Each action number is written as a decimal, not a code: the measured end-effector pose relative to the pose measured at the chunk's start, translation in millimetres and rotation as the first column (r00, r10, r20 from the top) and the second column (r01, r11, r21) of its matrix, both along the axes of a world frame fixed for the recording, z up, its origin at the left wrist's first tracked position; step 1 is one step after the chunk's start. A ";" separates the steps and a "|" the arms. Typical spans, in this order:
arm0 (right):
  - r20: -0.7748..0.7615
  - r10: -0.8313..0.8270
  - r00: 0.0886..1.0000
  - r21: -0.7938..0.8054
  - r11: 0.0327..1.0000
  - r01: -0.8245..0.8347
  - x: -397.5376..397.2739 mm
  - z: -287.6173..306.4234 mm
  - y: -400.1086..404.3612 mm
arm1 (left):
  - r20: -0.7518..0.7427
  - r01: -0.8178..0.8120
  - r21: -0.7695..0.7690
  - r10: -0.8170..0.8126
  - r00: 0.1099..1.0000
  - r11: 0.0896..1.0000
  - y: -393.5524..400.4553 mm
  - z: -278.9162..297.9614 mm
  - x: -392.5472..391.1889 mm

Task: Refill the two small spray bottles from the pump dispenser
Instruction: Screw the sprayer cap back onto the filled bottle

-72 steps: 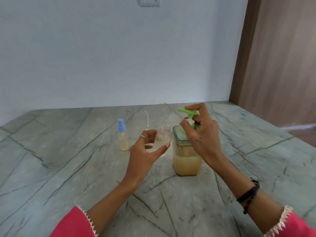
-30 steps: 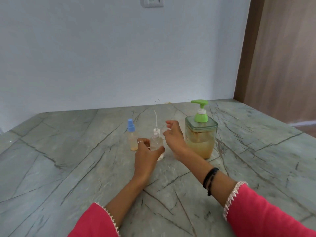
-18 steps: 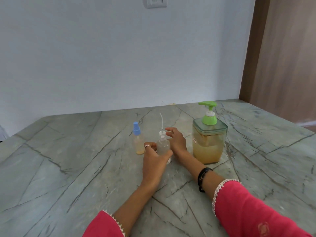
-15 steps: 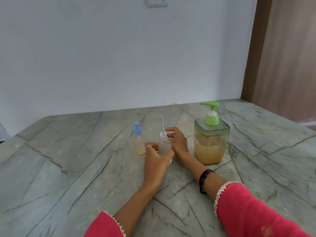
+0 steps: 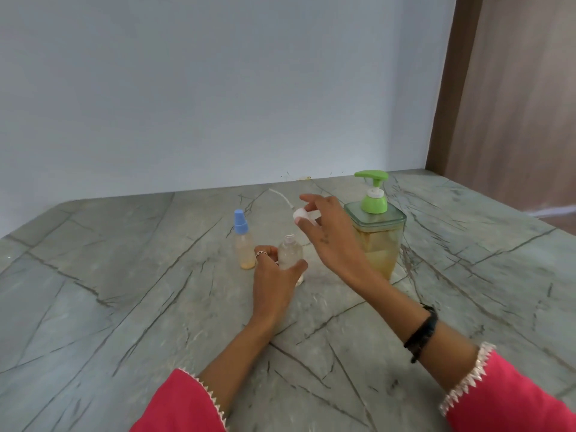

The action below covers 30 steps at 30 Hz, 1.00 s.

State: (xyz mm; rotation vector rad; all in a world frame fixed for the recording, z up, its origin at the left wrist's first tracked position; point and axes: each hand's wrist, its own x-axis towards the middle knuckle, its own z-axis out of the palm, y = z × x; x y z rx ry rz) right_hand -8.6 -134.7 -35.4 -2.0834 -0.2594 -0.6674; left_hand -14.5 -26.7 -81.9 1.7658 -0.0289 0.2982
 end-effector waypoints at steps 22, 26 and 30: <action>0.022 0.039 0.999 -0.010 0.999 -0.039 -40.8 30.1 -31.4 | -0.005 0.002 0.007 -0.002 1.000 1.000 -0.8 1.0 -1.7; -0.002 0.102 0.995 0.011 0.995 -0.102 -25.1 29.9 -18.4 | -0.005 0.001 0.008 -0.001 1.000 1.000 -1.7 1.6 -2.5; -0.016 0.172 0.985 -0.020 0.985 -0.172 -9.7 25.2 -4.8 | 0.002 0.014 0.001 -0.014 1.000 1.000 -1.8 3.0 -4.0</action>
